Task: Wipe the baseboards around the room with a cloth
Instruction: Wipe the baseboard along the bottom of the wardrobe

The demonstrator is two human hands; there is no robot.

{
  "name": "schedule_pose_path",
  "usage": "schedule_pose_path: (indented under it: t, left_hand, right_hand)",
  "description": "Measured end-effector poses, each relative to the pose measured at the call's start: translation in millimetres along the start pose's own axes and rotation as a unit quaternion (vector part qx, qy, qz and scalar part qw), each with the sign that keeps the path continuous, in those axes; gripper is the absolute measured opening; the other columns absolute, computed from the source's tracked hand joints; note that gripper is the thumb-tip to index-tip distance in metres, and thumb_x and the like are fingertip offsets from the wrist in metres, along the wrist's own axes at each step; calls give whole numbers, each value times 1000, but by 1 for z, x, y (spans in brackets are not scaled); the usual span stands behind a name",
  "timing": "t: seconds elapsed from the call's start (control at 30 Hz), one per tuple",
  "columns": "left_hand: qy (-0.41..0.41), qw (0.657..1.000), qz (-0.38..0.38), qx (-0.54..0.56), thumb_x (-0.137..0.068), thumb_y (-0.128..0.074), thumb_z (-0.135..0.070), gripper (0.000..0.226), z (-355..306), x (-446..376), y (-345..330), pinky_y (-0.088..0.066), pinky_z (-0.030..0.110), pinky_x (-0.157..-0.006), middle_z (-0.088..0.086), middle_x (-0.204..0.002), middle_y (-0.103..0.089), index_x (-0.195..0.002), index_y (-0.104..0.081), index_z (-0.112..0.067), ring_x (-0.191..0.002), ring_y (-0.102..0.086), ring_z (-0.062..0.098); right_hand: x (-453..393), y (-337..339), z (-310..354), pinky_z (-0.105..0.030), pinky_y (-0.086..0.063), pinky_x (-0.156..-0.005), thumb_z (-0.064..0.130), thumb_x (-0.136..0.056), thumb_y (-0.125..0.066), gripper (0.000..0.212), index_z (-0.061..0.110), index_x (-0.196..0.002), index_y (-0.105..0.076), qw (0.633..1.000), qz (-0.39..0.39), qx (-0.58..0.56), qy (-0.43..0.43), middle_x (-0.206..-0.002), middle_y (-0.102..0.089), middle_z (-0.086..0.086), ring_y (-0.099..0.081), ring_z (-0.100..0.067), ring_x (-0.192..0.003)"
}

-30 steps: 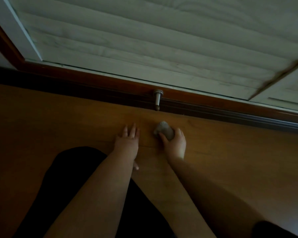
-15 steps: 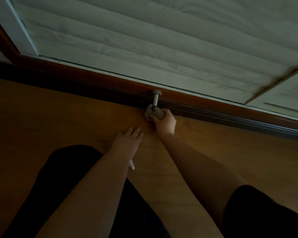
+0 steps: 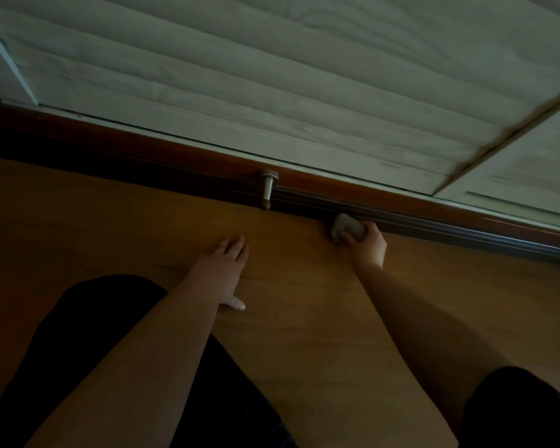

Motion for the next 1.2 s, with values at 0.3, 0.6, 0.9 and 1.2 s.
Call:
schedule_pose_path:
  t: [0.3,0.6,0.9,1.2]
  left_hand:
    - [18,999,43,25,-78,-80,-48,128,-6,4,9,-14,58,-121,1,-161,30,-157,16,-17,-151,18,28]
    - [17,999,46,6,-76,-84,-41,129,-5,4,10,-16,55,-121,4,-164,24,-157,14,-17,-152,14,29]
    - [-6,1000,12,-22,-80,-79,-44,123,-7,10,3,-20,51,-121,4,-164,23,-158,13,-18,-153,9,29]
    - [-6,1000,15,7,-80,-80,-40,122,-5,9,1,-19,51,-122,1,-164,23,-158,12,-21,-152,10,27]
  right_hand:
    - [13,19,-30,-41,-50,-99,29,-85,-74,49,17,-127,-53,976,-103,-88,-169,-125,-60,-5,-59,-24,-118]
    - [63,-52,66,-11,-47,-76,30,-82,-77,43,36,-118,-53,990,56,-119,48,-103,-57,21,-56,8,-96]
    - [47,-91,123,-24,-51,-82,35,-81,-77,46,21,-120,-57,989,70,-108,77,-107,-62,7,-59,-8,-98]
    - [21,-49,79,-21,-49,-79,31,-79,-80,49,22,-120,-57,995,58,-75,37,-108,-61,8,-58,-9,-100]
Point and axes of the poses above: each hand's wrist, its own x-axis away from the middle knuckle, its own y-axis out of the back of the hand, z = x × y, the point moved 4 cm from there along -x, towards the middle knuckle
